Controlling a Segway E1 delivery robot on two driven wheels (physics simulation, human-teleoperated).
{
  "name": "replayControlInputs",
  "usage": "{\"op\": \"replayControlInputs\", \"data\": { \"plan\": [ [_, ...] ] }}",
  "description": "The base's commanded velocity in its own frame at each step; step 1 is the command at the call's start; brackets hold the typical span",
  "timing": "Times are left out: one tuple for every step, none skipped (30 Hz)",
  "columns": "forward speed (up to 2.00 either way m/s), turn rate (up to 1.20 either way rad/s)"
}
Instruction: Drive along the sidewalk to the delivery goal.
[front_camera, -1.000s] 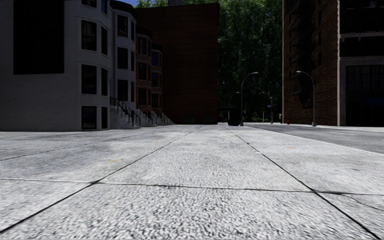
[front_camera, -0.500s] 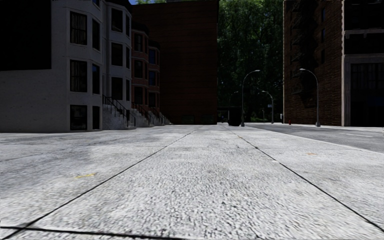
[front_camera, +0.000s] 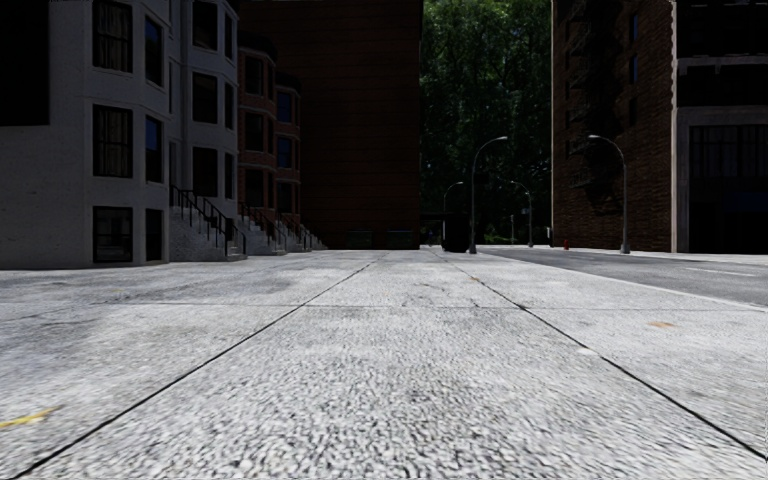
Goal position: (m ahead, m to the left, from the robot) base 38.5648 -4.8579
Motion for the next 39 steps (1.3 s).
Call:
{"op": "replayControlInputs", "data": {
  "plan": [
    [2.00,0.00],
    [2.00,0.00],
    [2.00,0.00],
    [2.00,0.00],
    [2.00,0.00],
    [2.00,0.00],
    [2.00,0.00],
    [2.00,0.00],
    [2.00,0.00],
    [2.00,0.00],
    [2.00,0.00],
    [2.00,0.00],
    [2.00,0.00],
    [2.00,0.00],
    [2.00,-0.10],
    [2.00,-0.39],
    [2.00,-0.62],
    [2.00,-0.67],
    [2.00,-0.67],
    [2.00,-0.31],
    [2.00,0.00],
    [2.00,0.00],
    [2.00,0.00],
    [2.00,0.00],
    [2.00,0.00],
    [2.00,0.00],
    [2.00,0.00],
    [2.00,0.00],
    [2.00,0.00],
    [2.00,0.00],
    [2.00,0.00],
    [2.00,0.00],
    [2.00,0.00],
    [2.00,0.00],
    [2.00,0.00],
    [2.00,0.00],
    [2.00,0.00],
    [2.00,0.00],
    [2.00,0.00]
  ]
}}
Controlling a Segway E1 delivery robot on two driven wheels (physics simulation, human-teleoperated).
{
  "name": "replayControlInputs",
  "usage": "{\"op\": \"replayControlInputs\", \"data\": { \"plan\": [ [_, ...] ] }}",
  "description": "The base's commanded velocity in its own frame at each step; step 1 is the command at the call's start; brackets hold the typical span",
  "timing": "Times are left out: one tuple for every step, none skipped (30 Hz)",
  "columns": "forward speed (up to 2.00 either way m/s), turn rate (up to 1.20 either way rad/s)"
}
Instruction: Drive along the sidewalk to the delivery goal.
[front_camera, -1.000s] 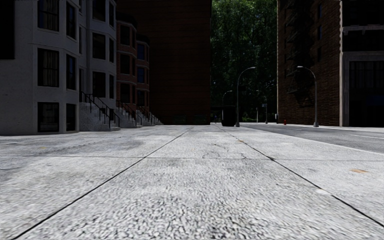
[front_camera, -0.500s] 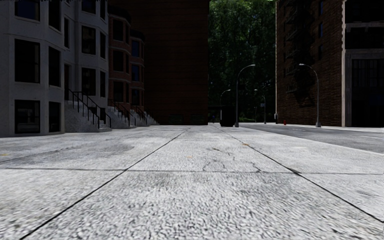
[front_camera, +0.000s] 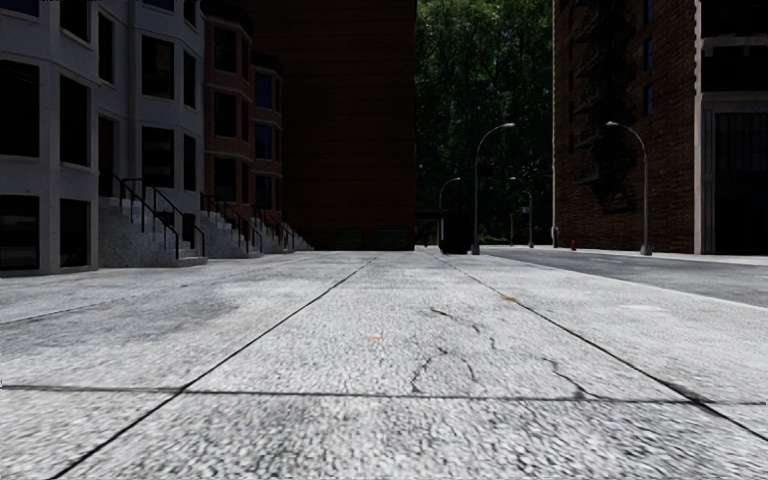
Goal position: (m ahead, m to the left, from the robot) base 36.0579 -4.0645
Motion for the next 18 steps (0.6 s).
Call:
{"op": "replayControlInputs", "data": {
  "plan": [
    [2.00,0.00],
    [2.00,-0.77],
    [2.00,-1.00],
    [2.00,-1.00],
    [2.00,-1.12],
    [2.00,-1.12],
    [2.00,-0.97],
    [2.00,-0.05],
    [2.00,-0.05],
    [2.00,0.00],
    [2.00,0.00],
    [2.00,0.00],
    [2.00,0.00],
    [2.00,0.00],
    [2.00,0.00],
    [2.00,0.00],
    [2.00,0.00],
    [2.00,0.00]
  ]
}}
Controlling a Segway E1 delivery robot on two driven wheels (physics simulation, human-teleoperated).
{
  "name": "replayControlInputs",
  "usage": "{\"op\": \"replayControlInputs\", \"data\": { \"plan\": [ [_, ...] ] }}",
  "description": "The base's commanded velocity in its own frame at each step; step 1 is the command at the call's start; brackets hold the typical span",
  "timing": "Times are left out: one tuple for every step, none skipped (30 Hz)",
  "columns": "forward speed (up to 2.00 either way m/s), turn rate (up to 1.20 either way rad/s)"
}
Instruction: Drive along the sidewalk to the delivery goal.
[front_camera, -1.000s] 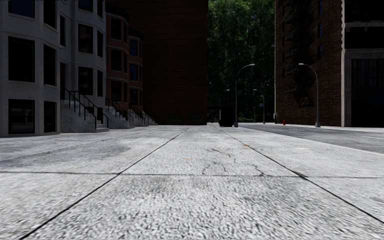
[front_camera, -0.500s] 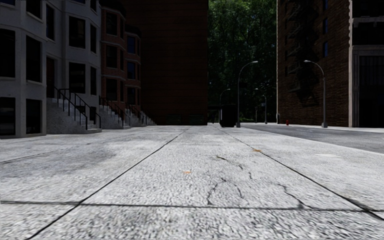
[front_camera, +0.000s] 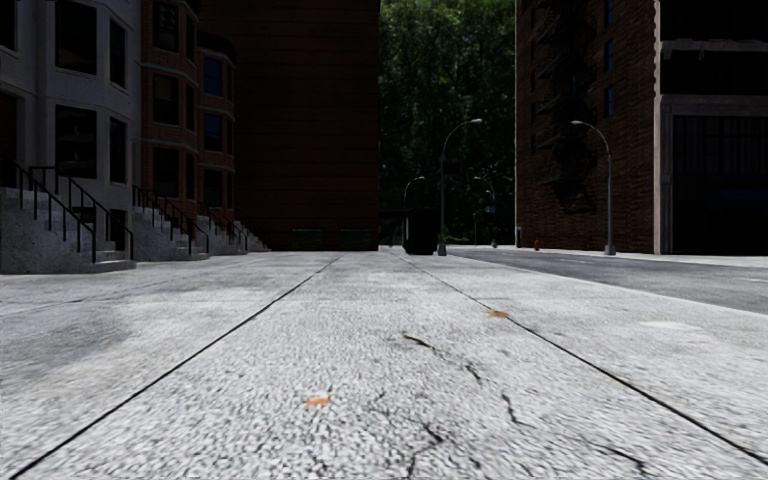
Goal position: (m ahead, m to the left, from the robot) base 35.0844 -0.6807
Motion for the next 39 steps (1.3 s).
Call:
{"op": "replayControlInputs", "data": {
  "plan": [
    [2.00,0.00],
    [2.00,0.00],
    [2.00,0.00],
    [2.00,0.00],
    [2.00,0.00],
    [2.00,0.00],
    [2.00,0.00],
    [2.00,0.00],
    [2.00,0.00],
    [2.00,0.00],
    [2.00,0.00],
    [2.00,0.00],
    [2.00,0.00],
    [2.00,0.00],
    [2.00,0.00],
    [2.00,0.00],
    [2.00,0.00],
    [2.00,0.00],
    [2.00,0.00],
    [2.00,0.00],
    [2.00,0.00],
    [2.00,0.00],
    [2.00,0.00],
    [2.00,0.00],
    [2.00,0.00],
    [2.00,0.00],
    [2.00,0.00],
    [2.00,0.00],
    [2.00,0.00],
    [2.00,0.00],
    [2.00,0.00],
    [2.00,0.00],
    [2.00,0.00],
    [2.00,0.00],
    [2.00,0.00],
    [2.00,0.00],
    [2.00,0.00],
    [2.00,0.00],
    [2.00,0.00]
  ]
}}
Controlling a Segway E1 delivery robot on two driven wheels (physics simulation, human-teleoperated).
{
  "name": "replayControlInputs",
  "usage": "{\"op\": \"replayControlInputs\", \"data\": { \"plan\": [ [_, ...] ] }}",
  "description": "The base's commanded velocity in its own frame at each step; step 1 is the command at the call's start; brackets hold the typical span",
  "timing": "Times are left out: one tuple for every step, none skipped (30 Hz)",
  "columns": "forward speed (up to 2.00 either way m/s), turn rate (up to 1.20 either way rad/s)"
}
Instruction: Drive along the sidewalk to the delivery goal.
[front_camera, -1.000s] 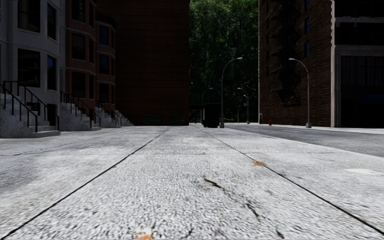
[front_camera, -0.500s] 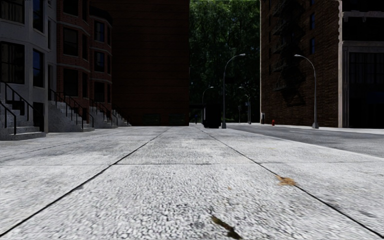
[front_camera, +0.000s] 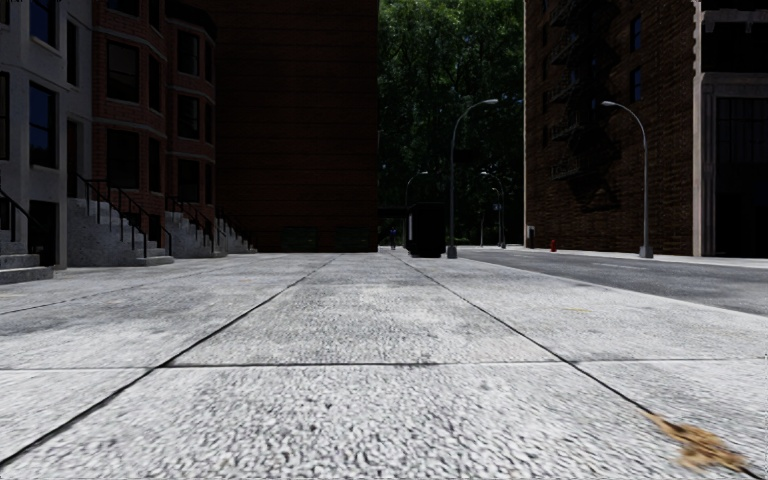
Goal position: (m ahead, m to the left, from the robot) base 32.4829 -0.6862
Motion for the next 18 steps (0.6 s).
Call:
{"op": "replayControlInputs", "data": {
  "plan": [
    [2.00,0.00],
    [2.00,0.00],
    [2.00,0.00],
    [2.00,0.00],
    [2.00,0.00],
    [2.00,0.00],
    [2.00,0.00],
    [2.00,0.00],
    [2.00,0.00],
    [2.00,0.00],
    [2.00,0.00],
    [2.00,0.00],
    [2.00,0.00],
    [2.00,0.00],
    [2.00,0.00],
    [2.00,0.00],
    [2.00,0.00],
    [2.00,0.00]
  ]
}}
